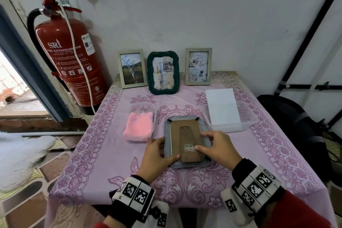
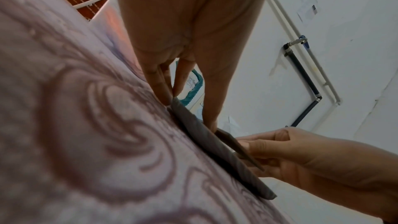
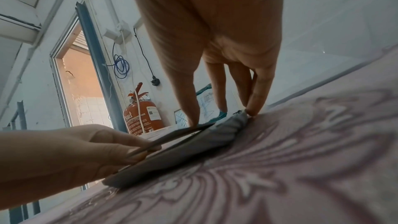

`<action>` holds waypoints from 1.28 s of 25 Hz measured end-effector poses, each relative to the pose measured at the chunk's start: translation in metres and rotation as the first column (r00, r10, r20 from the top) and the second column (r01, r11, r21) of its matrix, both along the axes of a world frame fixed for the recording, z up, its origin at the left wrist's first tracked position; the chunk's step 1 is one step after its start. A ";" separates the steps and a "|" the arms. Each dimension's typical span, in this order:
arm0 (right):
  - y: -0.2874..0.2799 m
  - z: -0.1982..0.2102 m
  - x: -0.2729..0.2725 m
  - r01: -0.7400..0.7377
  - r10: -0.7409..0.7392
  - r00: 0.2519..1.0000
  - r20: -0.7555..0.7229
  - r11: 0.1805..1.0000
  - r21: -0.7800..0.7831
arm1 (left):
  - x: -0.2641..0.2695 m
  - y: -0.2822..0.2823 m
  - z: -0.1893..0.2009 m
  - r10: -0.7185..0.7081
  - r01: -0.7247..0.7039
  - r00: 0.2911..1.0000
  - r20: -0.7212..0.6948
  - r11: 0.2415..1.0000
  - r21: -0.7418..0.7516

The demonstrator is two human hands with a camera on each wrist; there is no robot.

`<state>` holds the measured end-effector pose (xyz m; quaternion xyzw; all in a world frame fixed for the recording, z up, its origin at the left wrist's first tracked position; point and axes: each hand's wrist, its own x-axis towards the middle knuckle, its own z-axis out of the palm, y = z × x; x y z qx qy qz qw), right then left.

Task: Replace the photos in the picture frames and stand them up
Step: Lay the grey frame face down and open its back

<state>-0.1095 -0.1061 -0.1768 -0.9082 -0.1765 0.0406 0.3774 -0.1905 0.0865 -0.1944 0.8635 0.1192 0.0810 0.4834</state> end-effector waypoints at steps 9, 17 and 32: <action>-0.017 0.037 0.023 -0.073 0.097 0.933 0.346 0.994 -0.082 | 0.005 0.035 0.035 0.011 -0.110 0.964 0.264 0.926 0.361; -0.032 0.028 0.047 -0.069 0.094 0.976 0.197 0.989 -0.127 | 0.007 0.064 0.034 0.025 -0.060 0.993 0.112 0.947 0.314; -0.069 0.029 0.070 0.110 -0.088 0.986 0.140 0.982 -0.155 | 0.004 0.115 0.039 0.146 -0.135 0.989 -0.015 0.944 0.300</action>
